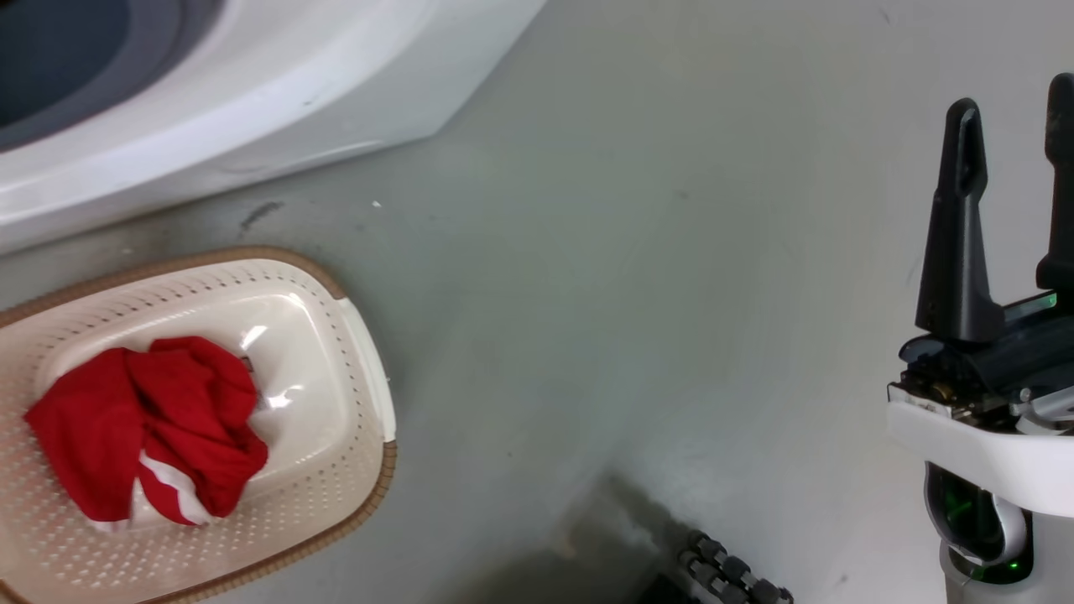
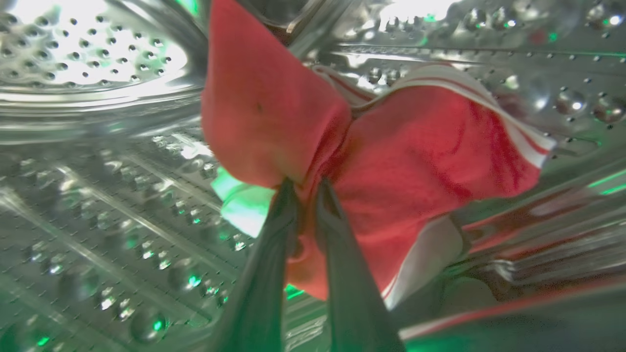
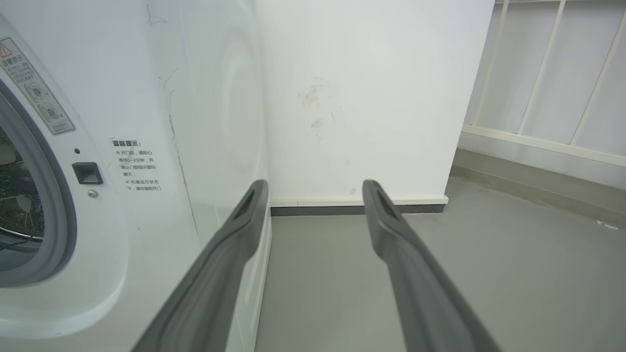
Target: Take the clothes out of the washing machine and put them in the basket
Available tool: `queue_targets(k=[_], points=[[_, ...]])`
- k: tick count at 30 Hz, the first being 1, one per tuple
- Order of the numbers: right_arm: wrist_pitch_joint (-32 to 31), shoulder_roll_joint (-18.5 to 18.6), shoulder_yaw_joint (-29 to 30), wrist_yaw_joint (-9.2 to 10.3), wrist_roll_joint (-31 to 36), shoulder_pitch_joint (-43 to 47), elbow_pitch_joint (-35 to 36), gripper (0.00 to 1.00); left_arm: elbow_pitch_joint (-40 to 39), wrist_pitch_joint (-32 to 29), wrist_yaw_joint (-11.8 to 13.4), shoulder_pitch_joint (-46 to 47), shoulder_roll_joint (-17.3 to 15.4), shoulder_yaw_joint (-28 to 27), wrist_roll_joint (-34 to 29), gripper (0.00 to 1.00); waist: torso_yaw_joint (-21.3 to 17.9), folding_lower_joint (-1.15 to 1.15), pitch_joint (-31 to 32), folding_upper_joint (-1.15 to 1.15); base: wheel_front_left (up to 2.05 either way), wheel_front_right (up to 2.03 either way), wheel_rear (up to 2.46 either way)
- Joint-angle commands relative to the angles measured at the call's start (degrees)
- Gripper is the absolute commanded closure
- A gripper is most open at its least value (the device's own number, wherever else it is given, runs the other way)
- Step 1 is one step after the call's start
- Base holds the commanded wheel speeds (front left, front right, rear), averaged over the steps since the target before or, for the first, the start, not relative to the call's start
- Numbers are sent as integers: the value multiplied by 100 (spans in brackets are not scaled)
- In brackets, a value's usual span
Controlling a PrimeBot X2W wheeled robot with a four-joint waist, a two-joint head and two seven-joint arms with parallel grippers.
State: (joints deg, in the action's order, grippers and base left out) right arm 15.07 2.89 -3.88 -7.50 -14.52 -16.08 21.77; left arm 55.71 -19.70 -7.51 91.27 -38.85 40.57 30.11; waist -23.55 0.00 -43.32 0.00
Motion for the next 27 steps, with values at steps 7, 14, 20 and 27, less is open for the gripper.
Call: queue_targets(k=[7, 14, 20, 27], points=[[15, -3, -11, 2, 229, 195, -97, 0, 212, 1162, 36, -743, 226, -56, 238, 100, 294, 0, 593, 0, 0, 0, 0], [15, -2, -24, 2, 388, 370, -198, 0, 272, 2048, 68, -1521, 370, -126, 418, 100, 404, 0, 1033, 0, 0, 0, 0], [15, -2, 28, 2, 521, 625, -300, 0, 160, 2691, 222, -2163, 490, -164, 540, 100, 553, 0, 1462, 0, 0, 0, 0], [15, -2, -12, 2, 714, 947, -449, 0, -246, 3179, 460, -2996, 663, -264, 737, 100, 691, 0, 1978, 0, 0, 0, 0]])
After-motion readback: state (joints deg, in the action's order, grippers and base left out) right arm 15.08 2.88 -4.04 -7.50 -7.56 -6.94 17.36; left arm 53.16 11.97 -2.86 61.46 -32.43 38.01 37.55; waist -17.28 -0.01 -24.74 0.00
